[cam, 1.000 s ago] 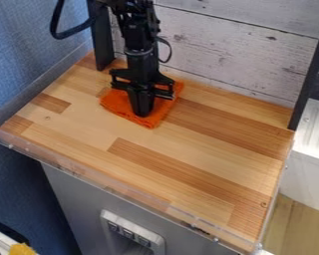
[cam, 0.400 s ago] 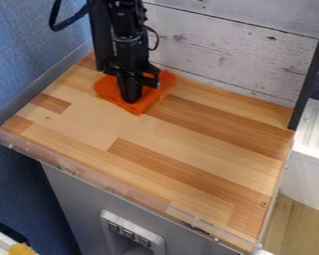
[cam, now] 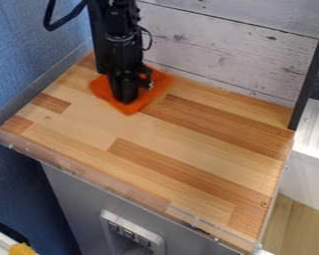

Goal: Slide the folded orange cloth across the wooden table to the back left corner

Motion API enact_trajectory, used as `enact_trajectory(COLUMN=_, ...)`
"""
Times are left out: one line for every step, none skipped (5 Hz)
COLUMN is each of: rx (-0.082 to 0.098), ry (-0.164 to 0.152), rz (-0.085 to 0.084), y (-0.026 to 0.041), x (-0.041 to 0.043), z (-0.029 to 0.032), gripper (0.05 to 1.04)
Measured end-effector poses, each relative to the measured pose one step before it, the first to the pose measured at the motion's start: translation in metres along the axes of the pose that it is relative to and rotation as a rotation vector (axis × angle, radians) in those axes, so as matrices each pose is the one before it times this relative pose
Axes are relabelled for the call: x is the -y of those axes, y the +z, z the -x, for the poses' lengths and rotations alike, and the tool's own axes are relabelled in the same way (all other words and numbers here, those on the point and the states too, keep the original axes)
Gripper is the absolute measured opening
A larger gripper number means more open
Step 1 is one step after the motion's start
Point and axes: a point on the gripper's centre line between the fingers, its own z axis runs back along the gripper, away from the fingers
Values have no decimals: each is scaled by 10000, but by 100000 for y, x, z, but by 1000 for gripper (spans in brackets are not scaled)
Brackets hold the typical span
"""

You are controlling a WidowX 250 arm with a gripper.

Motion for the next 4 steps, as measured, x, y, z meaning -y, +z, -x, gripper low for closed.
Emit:
enact_trajectory(rx=201, ry=226, rz=-29, y=2437, x=638, z=1812, gripper=768)
enact_trajectory(rx=292, ry=34, rz=-106, y=2162, x=1759, z=1721, gripper=995)
enact_trajectory(rx=275, ry=27, rz=-62, y=2204, x=2300, z=1816, gripper=1003)
enact_trajectory(rx=296, ry=44, rz=-33, y=2308, x=1972, z=1507, gripper=997)
